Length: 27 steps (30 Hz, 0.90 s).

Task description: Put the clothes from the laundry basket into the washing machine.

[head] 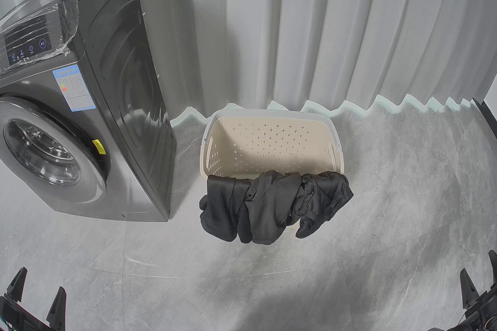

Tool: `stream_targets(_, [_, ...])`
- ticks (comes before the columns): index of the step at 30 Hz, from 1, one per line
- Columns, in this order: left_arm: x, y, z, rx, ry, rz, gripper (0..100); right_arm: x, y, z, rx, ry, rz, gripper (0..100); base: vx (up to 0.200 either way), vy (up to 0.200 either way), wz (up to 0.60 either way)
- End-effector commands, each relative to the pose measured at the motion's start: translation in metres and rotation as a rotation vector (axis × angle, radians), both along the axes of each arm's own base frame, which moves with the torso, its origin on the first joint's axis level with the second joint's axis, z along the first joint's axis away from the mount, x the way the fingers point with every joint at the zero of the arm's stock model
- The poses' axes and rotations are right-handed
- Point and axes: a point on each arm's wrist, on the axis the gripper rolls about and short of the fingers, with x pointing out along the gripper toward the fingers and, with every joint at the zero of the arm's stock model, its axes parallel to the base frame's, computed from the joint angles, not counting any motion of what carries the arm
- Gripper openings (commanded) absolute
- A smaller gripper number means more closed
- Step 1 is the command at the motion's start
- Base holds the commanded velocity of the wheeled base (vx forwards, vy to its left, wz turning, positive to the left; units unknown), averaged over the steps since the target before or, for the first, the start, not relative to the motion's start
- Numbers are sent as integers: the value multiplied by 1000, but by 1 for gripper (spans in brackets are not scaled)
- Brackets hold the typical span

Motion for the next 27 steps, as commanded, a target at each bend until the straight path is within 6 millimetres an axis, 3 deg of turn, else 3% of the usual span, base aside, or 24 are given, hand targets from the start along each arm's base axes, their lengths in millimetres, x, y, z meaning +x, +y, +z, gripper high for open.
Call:
stream_targets(1, [0, 0, -5, 0, -1, 1, 100, 0, 0, -5, 0, 1, 0, 100, 200, 0, 0])
stream_targets(13, [0, 0, -5, 1, -1, 1, 100, 0, 0, -5, 0, 1, 0, 100, 200, 0, 0])
stream_targets(22, [0, 0, -5, 1, -1, -1, 100, 0, 0, -5, 0, 1, 0, 100, 0, 0, 0])
stream_targets(27, [0, 0, -5, 1, -1, -1, 100, 0, 0, -5, 0, 1, 0, 100, 0, -200, 0])
